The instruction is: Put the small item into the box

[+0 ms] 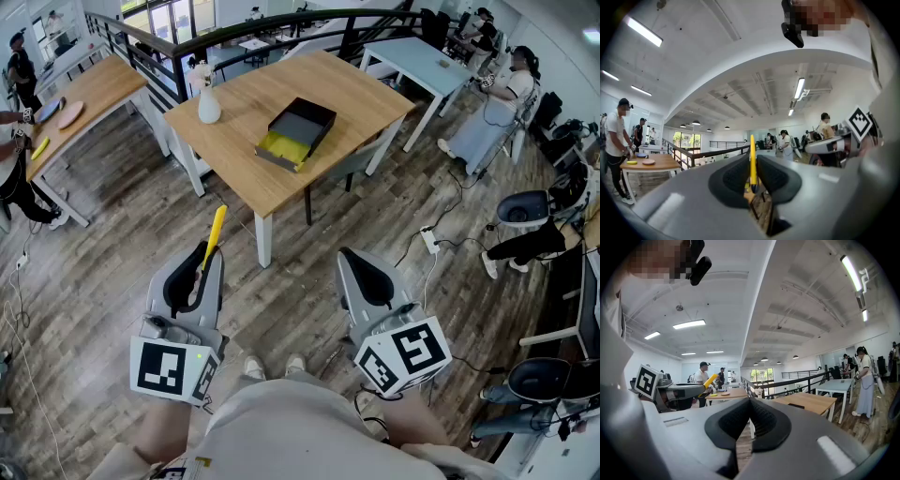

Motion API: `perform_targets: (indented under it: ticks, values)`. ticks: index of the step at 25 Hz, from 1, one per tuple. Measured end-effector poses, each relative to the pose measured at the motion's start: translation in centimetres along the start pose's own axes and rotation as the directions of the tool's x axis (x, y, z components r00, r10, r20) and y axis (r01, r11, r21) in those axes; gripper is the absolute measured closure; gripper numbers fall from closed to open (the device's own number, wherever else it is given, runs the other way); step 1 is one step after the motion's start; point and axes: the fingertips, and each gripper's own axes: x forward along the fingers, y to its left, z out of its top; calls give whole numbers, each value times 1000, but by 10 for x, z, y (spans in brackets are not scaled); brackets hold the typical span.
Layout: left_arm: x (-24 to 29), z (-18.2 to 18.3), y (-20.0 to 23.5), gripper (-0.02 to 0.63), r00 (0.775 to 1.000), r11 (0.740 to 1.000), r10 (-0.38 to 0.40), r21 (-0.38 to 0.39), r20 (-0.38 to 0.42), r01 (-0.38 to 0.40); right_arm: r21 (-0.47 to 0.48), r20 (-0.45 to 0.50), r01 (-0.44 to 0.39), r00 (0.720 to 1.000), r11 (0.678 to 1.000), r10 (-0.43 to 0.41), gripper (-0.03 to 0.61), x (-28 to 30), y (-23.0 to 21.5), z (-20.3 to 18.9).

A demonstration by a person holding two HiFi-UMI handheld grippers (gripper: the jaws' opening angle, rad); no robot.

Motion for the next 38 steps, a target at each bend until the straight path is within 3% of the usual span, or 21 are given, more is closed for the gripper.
perform_targets:
  ticks: [15,38]
  values:
    - [13,-1,-20,565,1000,1000,-14,10,-20,14,22,9,5,1000,1000,-5,580,-6,-18,0]
    - [37,-10,-74,565,998,999,44,-1,-54,-44,14,-13,-32,999,999,32,580,-24,-79,-17]
